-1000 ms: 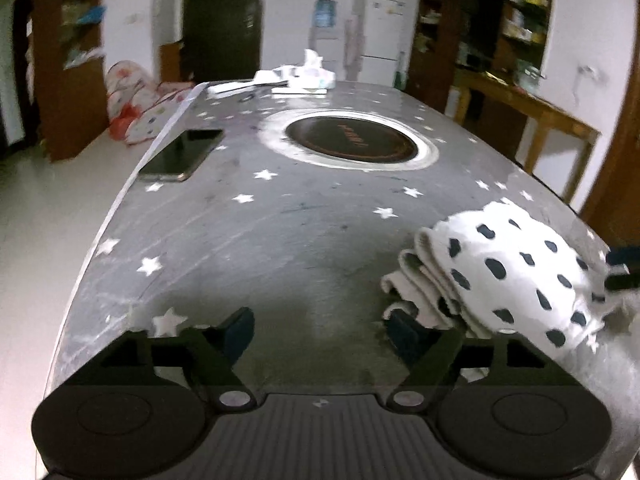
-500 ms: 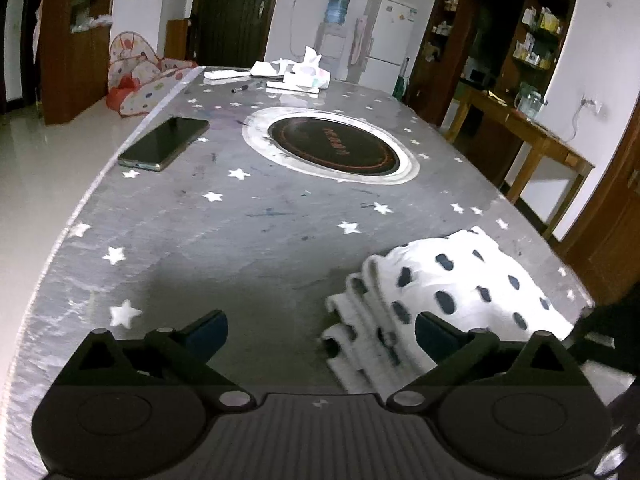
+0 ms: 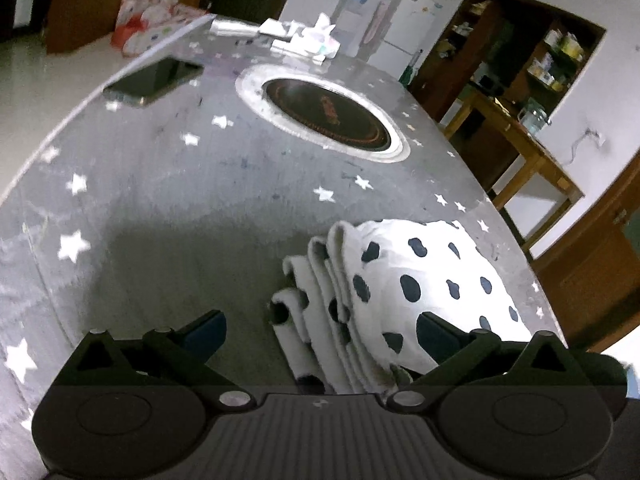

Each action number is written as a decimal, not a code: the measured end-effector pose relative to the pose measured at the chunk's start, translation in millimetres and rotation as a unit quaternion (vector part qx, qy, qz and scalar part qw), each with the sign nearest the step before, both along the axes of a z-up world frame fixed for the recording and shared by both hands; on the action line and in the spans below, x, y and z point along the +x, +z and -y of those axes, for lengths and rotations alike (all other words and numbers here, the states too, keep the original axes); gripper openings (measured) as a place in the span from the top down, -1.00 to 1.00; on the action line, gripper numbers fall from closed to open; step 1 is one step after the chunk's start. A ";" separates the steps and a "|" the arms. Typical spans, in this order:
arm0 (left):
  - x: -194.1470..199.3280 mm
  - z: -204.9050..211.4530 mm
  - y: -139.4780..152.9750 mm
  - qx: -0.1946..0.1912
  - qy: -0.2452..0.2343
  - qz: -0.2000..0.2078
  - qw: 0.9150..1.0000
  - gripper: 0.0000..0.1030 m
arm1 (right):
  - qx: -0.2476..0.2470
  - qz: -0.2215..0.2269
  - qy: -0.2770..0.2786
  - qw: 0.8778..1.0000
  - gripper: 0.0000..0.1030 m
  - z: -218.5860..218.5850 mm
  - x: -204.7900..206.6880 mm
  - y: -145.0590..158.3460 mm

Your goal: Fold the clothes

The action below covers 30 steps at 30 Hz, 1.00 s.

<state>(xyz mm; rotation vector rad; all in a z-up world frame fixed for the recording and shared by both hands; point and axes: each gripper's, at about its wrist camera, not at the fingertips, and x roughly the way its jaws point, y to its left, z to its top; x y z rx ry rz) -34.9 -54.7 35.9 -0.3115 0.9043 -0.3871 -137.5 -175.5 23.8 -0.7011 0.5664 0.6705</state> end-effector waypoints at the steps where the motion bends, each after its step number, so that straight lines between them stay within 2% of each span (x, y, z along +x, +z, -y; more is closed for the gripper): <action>1: 0.1 -1.5 -1.4 -0.011 0.006 -0.006 1.000 -1.00 | 0.006 0.001 -0.003 1.000 0.44 0.6 0.1 1.1; 8: -0.4 -8.0 -9.7 -0.092 0.046 -0.055 0.993 -1.00 | 0.054 0.010 -0.025 0.998 0.52 10.5 3.6 14.9; 14: -3.8 -16.3 -17.1 -0.159 0.084 -0.092 0.979 -1.00 | 0.088 0.015 -0.044 0.995 0.54 25.8 10.2 25.9; 22: 0.6 -11.3 -21.3 -0.193 0.090 -0.104 0.972 -0.96 | 0.112 0.010 -0.052 0.992 0.55 35.4 10.7 30.9; 23: 1.9 -8.8 -21.3 -0.191 0.089 -0.102 0.972 -0.92 | 0.113 0.008 -0.052 0.992 0.55 35.9 8.9 30.3; 25: 4.4 -4.3 -21.8 -0.186 0.087 -0.101 0.973 -0.70 | 0.115 0.007 -0.052 0.992 0.56 37.0 9.1 30.0; 30: 6.5 3.3 -23.0 -0.175 0.089 -0.098 0.976 -0.36 | 0.119 -0.001 -0.049 0.992 0.56 38.9 8.4 27.6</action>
